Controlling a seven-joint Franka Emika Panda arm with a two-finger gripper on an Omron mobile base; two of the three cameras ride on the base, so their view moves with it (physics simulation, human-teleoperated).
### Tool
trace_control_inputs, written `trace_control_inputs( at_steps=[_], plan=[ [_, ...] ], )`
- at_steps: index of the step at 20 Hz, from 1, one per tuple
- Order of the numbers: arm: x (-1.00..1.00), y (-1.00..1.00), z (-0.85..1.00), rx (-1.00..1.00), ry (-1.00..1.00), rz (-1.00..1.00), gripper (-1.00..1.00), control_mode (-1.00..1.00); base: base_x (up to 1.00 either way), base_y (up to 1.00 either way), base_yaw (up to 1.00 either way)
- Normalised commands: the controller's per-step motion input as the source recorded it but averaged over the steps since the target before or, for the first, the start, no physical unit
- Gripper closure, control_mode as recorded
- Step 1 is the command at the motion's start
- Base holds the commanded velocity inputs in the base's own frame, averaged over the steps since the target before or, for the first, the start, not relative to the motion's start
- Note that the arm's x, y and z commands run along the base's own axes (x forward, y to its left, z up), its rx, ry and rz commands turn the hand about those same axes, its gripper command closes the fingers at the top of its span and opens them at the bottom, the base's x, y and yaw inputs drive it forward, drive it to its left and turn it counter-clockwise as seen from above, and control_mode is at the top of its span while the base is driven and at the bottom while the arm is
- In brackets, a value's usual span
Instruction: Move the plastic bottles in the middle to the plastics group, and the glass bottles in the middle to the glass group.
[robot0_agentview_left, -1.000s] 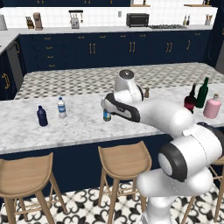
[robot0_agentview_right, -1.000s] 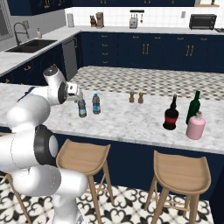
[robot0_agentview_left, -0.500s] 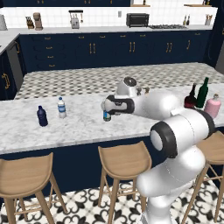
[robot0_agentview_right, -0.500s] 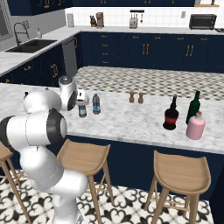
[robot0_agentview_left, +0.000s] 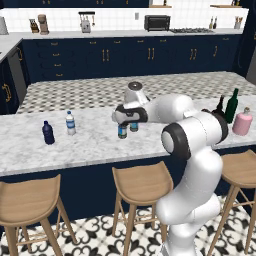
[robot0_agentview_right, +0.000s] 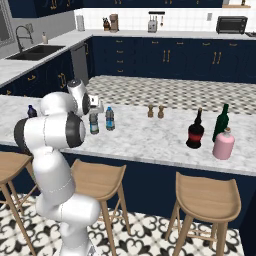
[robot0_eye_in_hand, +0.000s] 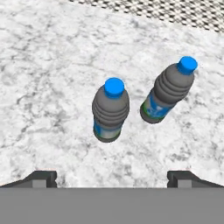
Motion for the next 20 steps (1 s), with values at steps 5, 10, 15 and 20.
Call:
trace_control_inputs(
  at_steps=[5,10,15,20],
  plan=[
    [0.19,0.07,-0.18,-0.02,0.01,0.00,-1.00,-1.00,0.00,0.00,0.00],
    [0.39,0.00,-0.34,0.00,0.00,0.00,-1.00,-1.00,0.00,0.00,0.00],
    [0.19,0.00,-0.07,0.03,0.00,0.00,-1.00,-1.00,0.00,0.00,0.00],
    [0.07,-0.01,0.00,0.06,0.02,0.00,-1.00,-1.00,0.00,0.00,0.00]
  ],
)
